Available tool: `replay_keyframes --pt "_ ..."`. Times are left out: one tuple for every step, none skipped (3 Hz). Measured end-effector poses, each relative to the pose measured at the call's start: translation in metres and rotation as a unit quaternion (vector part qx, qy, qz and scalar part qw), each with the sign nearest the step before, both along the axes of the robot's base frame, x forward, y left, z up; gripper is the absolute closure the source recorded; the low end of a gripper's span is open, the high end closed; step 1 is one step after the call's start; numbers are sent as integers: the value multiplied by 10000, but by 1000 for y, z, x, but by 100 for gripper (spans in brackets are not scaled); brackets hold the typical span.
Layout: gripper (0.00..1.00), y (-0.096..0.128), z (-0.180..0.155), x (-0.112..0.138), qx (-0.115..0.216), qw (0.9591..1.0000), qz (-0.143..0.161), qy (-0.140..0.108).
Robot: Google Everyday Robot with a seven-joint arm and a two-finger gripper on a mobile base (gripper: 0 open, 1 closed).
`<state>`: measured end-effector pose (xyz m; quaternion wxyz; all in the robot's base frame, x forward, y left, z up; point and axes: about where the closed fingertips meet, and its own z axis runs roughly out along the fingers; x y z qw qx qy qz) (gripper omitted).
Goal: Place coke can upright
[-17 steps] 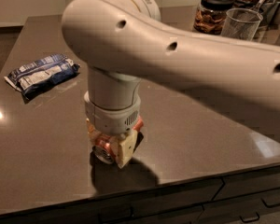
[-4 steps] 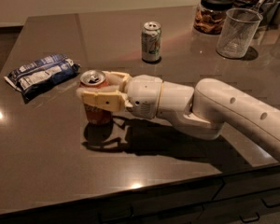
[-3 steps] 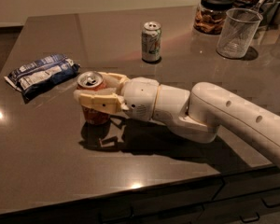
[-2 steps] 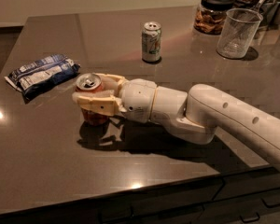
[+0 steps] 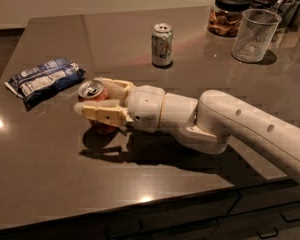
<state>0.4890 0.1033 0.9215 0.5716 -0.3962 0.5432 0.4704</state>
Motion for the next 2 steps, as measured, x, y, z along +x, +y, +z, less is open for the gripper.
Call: replay_keyframes --pt "0 1 1 -1 -2 10000 13 -6" --pt "0 1 1 -1 -2 10000 13 -7"
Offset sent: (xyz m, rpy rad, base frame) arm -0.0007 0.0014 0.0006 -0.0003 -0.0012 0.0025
